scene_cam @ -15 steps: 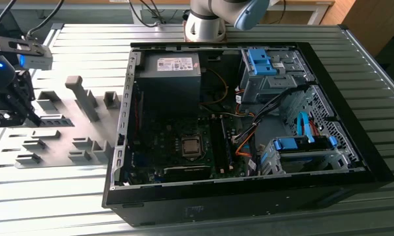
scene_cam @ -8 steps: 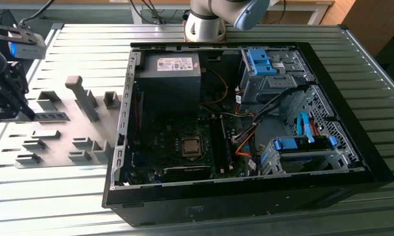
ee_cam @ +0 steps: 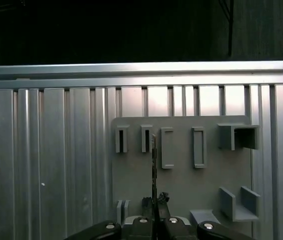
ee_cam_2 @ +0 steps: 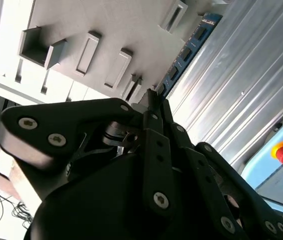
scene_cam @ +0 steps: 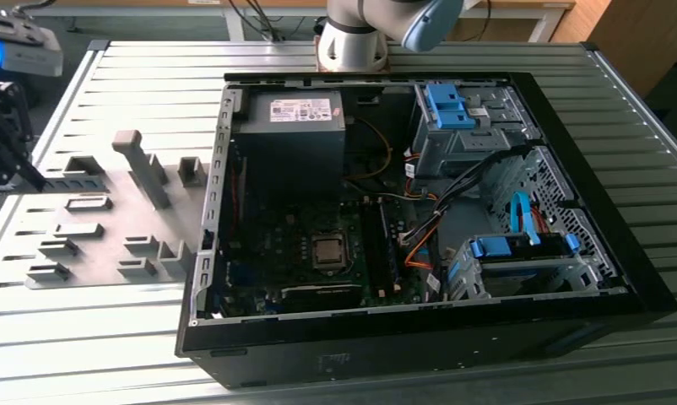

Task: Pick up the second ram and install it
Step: 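Pick up the second ram and move it above second insertion slot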

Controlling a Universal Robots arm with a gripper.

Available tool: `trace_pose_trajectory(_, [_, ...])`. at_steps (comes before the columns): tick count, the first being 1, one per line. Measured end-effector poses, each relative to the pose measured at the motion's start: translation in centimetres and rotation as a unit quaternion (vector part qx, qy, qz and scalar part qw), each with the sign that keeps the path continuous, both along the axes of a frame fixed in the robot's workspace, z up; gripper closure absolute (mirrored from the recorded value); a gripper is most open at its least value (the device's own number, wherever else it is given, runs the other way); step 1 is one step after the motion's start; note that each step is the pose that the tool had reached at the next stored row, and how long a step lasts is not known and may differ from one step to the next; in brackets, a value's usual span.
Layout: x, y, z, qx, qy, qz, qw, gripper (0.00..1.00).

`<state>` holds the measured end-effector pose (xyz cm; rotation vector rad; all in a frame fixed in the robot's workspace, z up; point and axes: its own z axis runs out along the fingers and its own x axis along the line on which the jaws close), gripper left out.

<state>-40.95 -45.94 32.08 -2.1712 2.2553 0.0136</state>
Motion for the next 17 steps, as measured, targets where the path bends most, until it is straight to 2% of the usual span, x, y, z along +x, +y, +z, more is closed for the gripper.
trace_pose_trajectory(14, [0.0,0.06,6.2,0.0,-0.0002,0.0,1.0,0.86])
trace_pose_trajectory(17, [0.0,0.08,7.34,0.0,-0.0003,0.0,1.0,0.86])
